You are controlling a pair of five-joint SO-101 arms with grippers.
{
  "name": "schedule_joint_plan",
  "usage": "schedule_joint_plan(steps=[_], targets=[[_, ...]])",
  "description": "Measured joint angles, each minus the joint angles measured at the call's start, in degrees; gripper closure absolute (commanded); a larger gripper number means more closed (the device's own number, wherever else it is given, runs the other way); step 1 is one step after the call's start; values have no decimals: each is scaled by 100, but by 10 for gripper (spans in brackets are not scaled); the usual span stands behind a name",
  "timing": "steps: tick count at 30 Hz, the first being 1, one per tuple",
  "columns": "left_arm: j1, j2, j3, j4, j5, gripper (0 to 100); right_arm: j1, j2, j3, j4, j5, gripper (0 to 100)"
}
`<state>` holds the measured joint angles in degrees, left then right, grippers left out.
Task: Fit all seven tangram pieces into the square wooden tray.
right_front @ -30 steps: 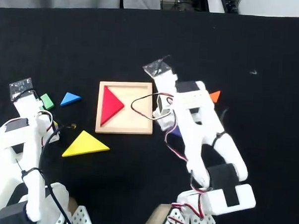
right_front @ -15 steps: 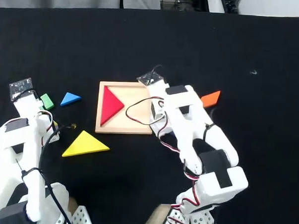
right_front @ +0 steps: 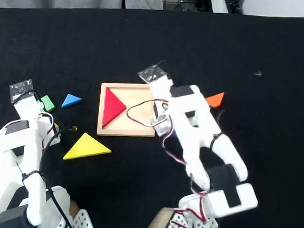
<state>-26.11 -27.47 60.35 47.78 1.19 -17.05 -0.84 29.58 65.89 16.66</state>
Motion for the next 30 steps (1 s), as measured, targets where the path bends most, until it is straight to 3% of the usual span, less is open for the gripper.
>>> schedule_joint_plan(steps=[14,19,30], targets=[[0,0,9,0,0,882,-141,1002,-299,-132,-26,760],[0,0,9,0,0,883,-114,1055,-378,-132,-26,807],[0,0,9,0,0,883,325,1160,-273,-264,202,812]])
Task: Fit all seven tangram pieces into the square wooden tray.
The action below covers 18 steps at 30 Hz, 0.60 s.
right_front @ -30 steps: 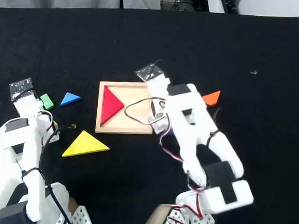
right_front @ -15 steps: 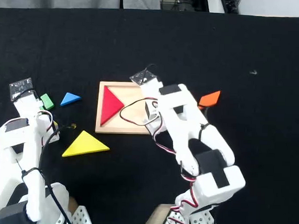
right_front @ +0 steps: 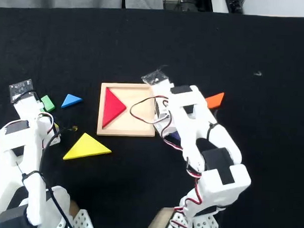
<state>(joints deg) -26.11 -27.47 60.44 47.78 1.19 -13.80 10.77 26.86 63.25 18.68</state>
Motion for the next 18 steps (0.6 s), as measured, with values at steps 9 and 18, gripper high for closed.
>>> schedule_joint_plan(steps=[9,18], targets=[[0,0,0,0,0,882,220,0,-44,0,18,864],[0,0,0,0,0,882,369,-571,-26,237,18,864]])
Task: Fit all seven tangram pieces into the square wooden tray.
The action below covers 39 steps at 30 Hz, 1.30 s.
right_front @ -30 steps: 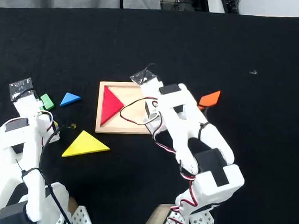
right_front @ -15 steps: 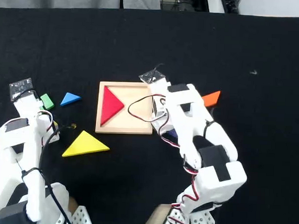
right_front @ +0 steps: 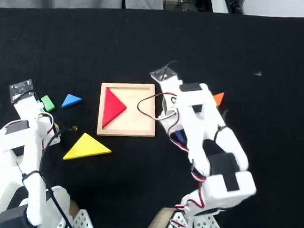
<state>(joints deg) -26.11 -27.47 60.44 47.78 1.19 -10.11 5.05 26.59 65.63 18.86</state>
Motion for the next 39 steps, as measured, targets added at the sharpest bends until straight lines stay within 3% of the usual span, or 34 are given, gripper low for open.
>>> schedule_joint_plan(steps=[4,7,19,27,39], targets=[[0,0,0,0,0,881,0,-149,9,0,0,880],[0,0,0,0,0,881,0,-149,9,0,0,955],[0,0,0,0,0,881,0,-431,-193,457,0,963],[0,0,0,0,0,883,-598,-290,-2505,1732,281,963],[0,0,0,0,0,883,-1108,2989,-5776,2110,-18,987]])
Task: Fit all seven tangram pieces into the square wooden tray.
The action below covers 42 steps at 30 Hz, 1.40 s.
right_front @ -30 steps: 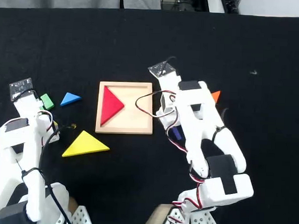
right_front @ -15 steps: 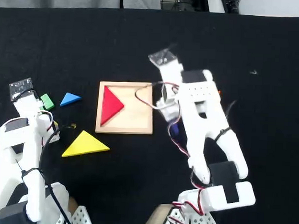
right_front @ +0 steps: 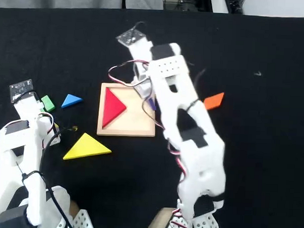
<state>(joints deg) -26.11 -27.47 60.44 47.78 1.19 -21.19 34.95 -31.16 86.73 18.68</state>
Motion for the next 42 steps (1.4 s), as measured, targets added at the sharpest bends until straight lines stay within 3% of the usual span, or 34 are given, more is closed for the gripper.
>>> schedule_joint_plan(steps=[15,42], targets=[[0,0,0,0,0,883,-123,1486,-1820,343,-308,987],[0,0,0,0,0,882,35,1829,-2004,651,-413,975]])
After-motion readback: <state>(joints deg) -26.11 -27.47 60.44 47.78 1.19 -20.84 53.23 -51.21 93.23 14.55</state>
